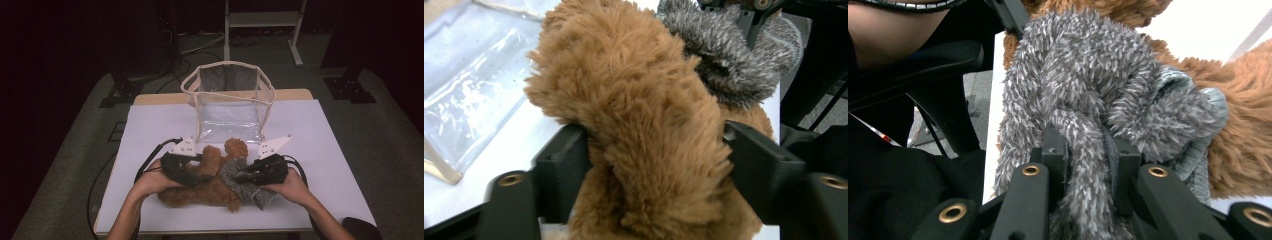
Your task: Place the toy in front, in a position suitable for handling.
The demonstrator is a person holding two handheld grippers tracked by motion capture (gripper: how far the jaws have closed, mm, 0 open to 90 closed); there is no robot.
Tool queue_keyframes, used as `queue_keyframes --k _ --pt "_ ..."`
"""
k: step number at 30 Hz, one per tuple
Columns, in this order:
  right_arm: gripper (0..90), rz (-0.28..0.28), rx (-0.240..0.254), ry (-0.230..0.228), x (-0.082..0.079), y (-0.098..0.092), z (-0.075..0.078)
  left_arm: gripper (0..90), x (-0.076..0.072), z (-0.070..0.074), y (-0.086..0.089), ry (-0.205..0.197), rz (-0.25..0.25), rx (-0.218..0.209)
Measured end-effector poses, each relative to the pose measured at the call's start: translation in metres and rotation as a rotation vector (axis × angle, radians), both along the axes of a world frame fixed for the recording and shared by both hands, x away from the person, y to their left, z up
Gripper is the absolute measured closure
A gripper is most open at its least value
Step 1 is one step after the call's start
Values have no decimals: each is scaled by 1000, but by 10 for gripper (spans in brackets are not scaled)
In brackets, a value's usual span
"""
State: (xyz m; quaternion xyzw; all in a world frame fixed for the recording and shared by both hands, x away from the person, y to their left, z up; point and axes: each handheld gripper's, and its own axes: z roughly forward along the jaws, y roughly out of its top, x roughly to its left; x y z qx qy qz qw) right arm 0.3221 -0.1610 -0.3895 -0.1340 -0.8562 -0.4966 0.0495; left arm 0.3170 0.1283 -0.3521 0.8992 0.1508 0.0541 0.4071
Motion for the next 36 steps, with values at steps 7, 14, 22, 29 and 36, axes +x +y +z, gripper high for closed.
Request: queue_keyframes --k 7,14,22,29,36 --pt "738 -51 8 0 8 -10 4 705 4 6 -13 -3 0 -35" --pt "739 -146 19 -36 23 -36 27 727 19 29 -26 -63 -11 -118" --pt "738 -237 3 -115 30 -67 63 710 40 52 -58 -172 -45 -139" --pt "739 -241 -12 -66 31 -73 43 675 37 17 -61 -106 -84 -143" --pt "739 -243 -11 -101 36 -63 58 637 11 5 -51 -87 -120 -105"
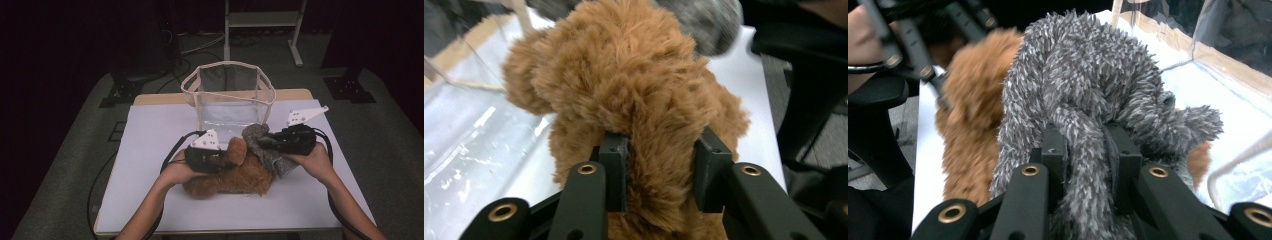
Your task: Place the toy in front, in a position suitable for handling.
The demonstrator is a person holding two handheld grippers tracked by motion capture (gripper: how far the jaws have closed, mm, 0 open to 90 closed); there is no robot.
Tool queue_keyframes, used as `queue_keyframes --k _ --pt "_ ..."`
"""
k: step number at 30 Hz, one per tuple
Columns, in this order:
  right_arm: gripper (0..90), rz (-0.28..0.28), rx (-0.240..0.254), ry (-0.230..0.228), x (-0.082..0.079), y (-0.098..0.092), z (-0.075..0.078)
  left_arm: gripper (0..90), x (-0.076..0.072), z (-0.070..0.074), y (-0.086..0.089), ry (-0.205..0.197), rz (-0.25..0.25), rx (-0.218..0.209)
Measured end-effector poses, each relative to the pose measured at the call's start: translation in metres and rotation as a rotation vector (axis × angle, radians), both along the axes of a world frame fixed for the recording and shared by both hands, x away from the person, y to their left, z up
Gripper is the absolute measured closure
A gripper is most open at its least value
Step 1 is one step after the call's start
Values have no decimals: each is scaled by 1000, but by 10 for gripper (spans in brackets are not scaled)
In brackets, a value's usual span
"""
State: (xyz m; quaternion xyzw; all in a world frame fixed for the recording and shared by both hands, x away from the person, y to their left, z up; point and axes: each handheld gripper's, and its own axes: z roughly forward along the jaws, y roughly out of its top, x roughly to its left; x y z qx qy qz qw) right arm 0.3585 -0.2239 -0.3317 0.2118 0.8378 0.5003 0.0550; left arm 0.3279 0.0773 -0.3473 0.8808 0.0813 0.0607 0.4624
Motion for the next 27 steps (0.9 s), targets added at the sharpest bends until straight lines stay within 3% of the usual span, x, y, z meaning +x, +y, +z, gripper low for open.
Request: queue_keyframes --k 3,8,15,18,27 --pt "738 26 -24 16 1 11 -4 610 -9 -3 4 17 -12 6" --pt "740 90 -66 65 -7 22 -25 511 -20 2 12 14 -26 69" --pt "740 125 -53 81 -25 25 -42 455 -28 3 36 39 3 86" --pt "740 126 -50 83 -32 23 -45 452 -30 3 42 45 8 72" --pt "739 133 -57 77 -39 25 -45 382 -26 -1 19 74 -13 89"
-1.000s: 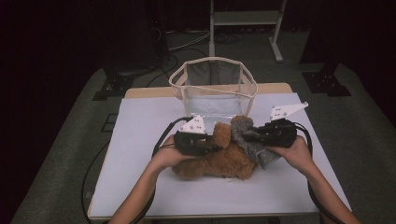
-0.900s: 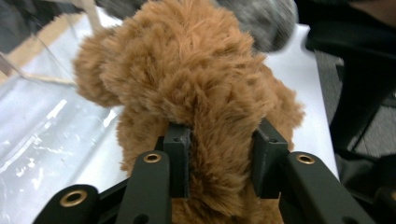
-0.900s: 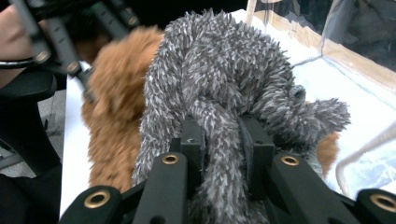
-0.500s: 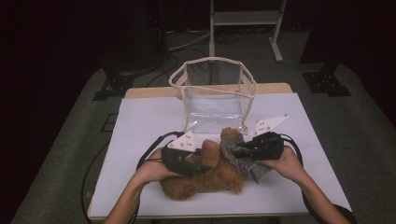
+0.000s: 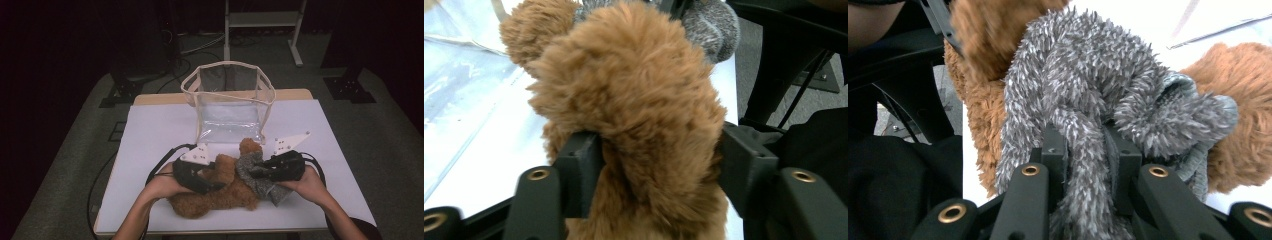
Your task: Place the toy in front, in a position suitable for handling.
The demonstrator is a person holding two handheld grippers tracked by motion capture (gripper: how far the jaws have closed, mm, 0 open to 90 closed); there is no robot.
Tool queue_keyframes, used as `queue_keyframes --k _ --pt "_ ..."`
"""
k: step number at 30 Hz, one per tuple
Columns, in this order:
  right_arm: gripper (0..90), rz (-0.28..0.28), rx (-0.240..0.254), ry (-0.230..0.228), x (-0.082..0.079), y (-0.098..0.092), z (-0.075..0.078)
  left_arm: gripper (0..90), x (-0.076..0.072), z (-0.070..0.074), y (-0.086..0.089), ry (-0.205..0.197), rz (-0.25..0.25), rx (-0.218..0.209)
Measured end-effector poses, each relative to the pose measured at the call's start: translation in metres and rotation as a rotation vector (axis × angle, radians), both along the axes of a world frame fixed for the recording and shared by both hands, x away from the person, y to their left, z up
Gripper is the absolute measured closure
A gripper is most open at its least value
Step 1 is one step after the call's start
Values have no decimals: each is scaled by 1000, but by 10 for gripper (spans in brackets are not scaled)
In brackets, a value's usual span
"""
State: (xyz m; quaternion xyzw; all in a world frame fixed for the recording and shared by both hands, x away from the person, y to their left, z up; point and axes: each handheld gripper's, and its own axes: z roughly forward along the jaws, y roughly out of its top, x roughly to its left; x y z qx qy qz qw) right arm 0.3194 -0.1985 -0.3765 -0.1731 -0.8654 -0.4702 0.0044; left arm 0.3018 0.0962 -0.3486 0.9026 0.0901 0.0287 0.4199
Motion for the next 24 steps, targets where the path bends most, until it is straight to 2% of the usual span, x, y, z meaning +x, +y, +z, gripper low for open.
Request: queue_keyframes --k 5,6,9,11,13,15,18,19,22,24 --pt "739 5 13 9 -1 -1 -2 351 5 -4 -14 35 -12 38" --pt "739 6 14 10 -1 -1 -2 408 5 -4 -16 30 -14 44" --pt "738 -4 6 2 -1 -3 -1 644 5 -3 -21 -26 -12 59" --pt "739 -19 12 -3 2 -6 3 691 12 3 -21 -33 -5 13" --pt "739 -33 15 -3 6 -10 8 700 23 11 -20 -42 1 -41" --pt "739 -48 13 -18 13 -12 16 701 34 23 -22 -82 -4 -82" --pt "739 -89 26 -38 25 -19 33 700 52 44 -30 -161 -28 -92" --pt "739 -102 33 -48 30 -23 40 699 56 48 -31 -167 -36 -100" --pt "739 -131 48 -71 37 -30 54 694 70 63 -40 -221 -70 -102" --pt "739 -146 57 -86 38 -36 60 681 76 68 -45 -250 -87 -82"
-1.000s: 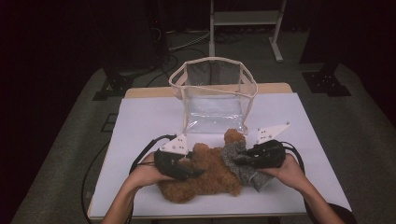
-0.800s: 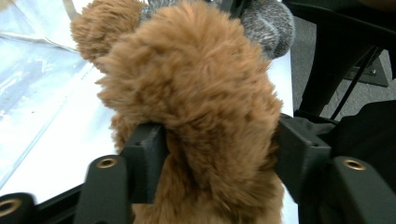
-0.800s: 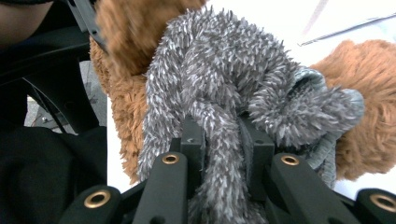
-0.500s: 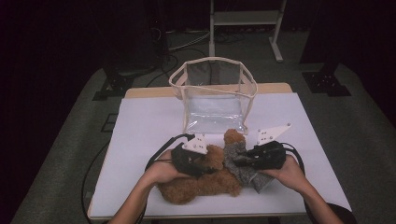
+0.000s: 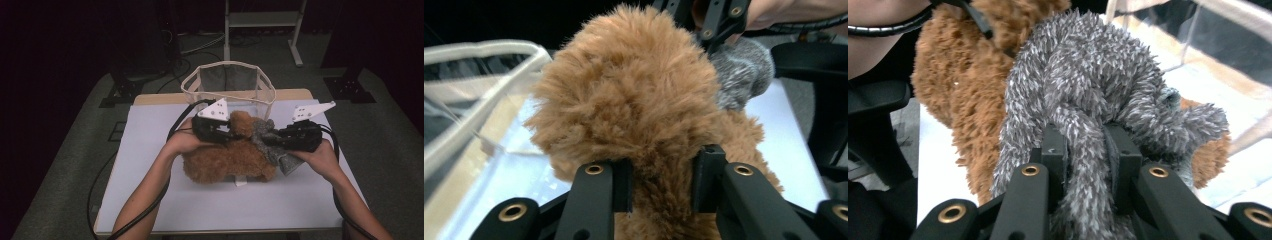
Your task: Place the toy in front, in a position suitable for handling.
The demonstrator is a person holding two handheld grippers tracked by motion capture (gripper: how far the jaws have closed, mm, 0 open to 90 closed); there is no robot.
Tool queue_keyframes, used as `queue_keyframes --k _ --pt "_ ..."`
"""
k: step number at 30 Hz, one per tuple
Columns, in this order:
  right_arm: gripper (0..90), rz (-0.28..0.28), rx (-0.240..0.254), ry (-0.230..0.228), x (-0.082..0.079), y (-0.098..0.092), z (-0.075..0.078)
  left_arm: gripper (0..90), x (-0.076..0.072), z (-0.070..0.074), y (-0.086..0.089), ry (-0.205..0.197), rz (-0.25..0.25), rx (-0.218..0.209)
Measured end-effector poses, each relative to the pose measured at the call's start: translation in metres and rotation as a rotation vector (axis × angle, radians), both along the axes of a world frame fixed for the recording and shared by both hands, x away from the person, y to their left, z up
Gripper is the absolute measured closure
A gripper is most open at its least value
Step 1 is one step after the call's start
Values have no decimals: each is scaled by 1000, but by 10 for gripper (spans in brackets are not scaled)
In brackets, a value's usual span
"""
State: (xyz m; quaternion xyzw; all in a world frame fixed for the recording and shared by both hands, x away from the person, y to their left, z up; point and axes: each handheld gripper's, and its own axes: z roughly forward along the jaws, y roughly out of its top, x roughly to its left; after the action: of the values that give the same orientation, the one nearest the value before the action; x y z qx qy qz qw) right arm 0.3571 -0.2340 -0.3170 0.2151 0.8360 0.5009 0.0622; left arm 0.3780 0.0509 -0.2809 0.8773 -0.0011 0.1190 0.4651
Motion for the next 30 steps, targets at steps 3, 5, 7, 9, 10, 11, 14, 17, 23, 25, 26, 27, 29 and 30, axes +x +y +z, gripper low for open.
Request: queue_keyframes --k 3,5,7,9,10,11,14,17,23,25,26,27,29,30 --pt "739 2 -4 9 -3 -2 -5 657 0 -8 -4 -3 -40 35" --pt "738 18 -31 23 -5 0 -13 651 -5 -23 -4 16 -51 58" --pt "738 21 -42 33 -6 2 -17 651 -13 -37 -2 40 -57 70" --pt "738 19 -35 26 -6 4 -15 649 -25 -50 -1 62 -65 74" --pt "738 23 -27 22 -6 5 -13 644 -33 -58 -2 70 -75 92" --pt "738 27 -20 14 -6 8 -9 638 -40 -63 -2 69 -86 106" --pt "738 44 -30 1 -5 16 -3 629 -58 -72 -5 91 -119 79" --pt "738 73 -83 14 -5 27 -11 600 -72 -79 -10 90 -140 90" --pt "741 77 -92 53 -17 20 -33 445 -81 -79 -2 107 -104 81" --pt "741 77 -93 69 -22 15 -39 422 -81 -78 5 119 -82 78" --pt "741 75 -84 72 -25 13 -42 400 -80 -78 8 129 -67 76" --pt "741 76 -80 70 -27 11 -44 389 -79 -78 11 134 -61 78" --pt "741 73 -78 77 -31 9 -48 378 -77 -80 16 160 -44 67" --pt "741 74 -76 79 -32 8 -50 365 -78 -81 17 165 -34 69"
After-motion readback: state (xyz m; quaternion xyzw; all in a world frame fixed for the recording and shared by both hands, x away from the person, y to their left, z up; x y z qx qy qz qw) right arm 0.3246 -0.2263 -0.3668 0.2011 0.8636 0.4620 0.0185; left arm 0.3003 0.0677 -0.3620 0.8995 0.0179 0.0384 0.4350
